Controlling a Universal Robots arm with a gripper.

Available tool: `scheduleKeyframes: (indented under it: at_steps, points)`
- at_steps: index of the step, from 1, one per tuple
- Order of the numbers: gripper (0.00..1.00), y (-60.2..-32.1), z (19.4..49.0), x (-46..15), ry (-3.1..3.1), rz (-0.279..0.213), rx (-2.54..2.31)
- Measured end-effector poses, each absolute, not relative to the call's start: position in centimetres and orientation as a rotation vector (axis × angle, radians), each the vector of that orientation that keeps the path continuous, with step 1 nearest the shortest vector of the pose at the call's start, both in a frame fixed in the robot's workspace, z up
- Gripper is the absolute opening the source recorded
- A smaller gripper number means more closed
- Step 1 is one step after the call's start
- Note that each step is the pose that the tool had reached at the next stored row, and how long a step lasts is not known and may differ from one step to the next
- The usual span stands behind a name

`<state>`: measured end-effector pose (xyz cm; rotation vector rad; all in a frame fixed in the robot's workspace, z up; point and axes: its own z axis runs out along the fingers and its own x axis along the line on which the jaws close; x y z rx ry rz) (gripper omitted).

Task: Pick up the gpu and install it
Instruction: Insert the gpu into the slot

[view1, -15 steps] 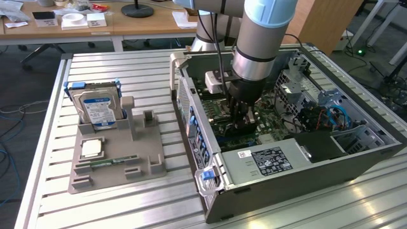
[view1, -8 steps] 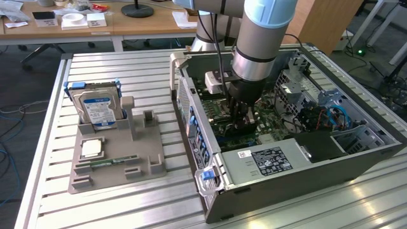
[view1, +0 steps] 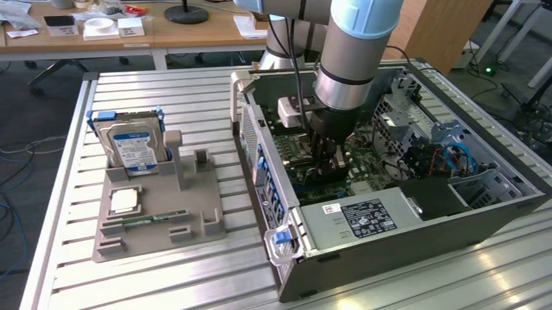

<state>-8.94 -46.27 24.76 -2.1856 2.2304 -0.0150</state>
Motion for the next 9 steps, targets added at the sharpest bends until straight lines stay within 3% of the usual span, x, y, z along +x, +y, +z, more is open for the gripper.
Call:
scheduleKeyframes:
  at_steps: [9]
  points:
    - [0.25,-46.27,24.68,-8.94,2.230,-0.015,-2.186]
